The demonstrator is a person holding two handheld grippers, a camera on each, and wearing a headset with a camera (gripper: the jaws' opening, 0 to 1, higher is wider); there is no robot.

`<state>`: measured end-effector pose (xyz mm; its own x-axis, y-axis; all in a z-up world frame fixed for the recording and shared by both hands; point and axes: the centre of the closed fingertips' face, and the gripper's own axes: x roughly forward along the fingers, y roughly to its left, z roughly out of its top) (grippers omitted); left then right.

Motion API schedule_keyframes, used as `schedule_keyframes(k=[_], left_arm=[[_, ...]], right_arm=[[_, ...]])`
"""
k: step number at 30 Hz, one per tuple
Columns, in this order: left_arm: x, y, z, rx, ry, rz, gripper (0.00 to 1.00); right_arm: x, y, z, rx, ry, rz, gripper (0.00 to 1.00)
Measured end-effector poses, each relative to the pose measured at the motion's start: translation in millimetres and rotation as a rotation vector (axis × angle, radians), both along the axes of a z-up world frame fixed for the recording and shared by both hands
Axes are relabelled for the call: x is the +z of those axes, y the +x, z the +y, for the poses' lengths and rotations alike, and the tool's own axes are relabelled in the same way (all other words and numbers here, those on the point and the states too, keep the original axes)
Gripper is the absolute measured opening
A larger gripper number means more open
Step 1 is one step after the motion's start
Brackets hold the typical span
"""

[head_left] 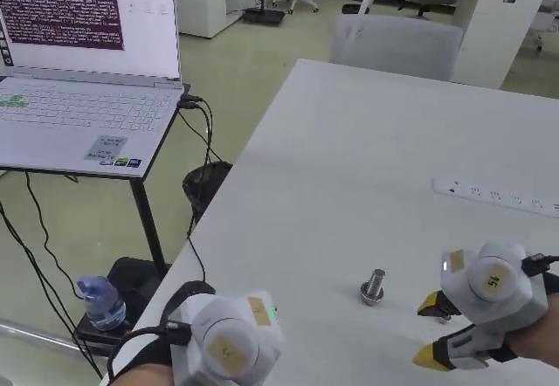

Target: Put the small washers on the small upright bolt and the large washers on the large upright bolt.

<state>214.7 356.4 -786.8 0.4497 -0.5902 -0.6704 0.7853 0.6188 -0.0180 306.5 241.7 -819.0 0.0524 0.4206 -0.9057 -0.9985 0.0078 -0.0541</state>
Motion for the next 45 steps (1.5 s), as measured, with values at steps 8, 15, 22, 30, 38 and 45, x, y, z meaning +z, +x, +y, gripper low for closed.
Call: schedule_keyframes(k=[8,15,22,30,38,45], left_arm=[[-0.1,-1.9,-0.8,-0.003,-0.004,0.001,0.99],[0.5,-2.9,-1.5,-0.002,-0.009,-0.001,0.99],[1.5,-2.6,-0.6,-0.003,-0.005,-0.006,0.99],[0.3,-4.0,-5.3,-0.019,-0.005,-0.003,0.97],[0.2,-1.2,-2.3,-0.016,-0.002,-0.009,0.97],[-1.7,-3.1,-1.6,-0.025,0.001,0.001,0.95]], right_arm=[[-6.8,-27.1,8.5,0.044,-0.012,0.004,0.41],[-21.7,-47.9,4.9,0.074,-0.044,0.014,0.4],[-34.0,-57.4,2.0,0.079,-0.053,0.022,0.38],[-45.6,-55.0,2.9,0.071,-0.04,-0.008,0.33],[-54.6,-55.8,0.3,0.072,-0.051,-0.004,0.27],[-62.2,-56.3,2.3,0.067,-0.06,0.01,0.25]])
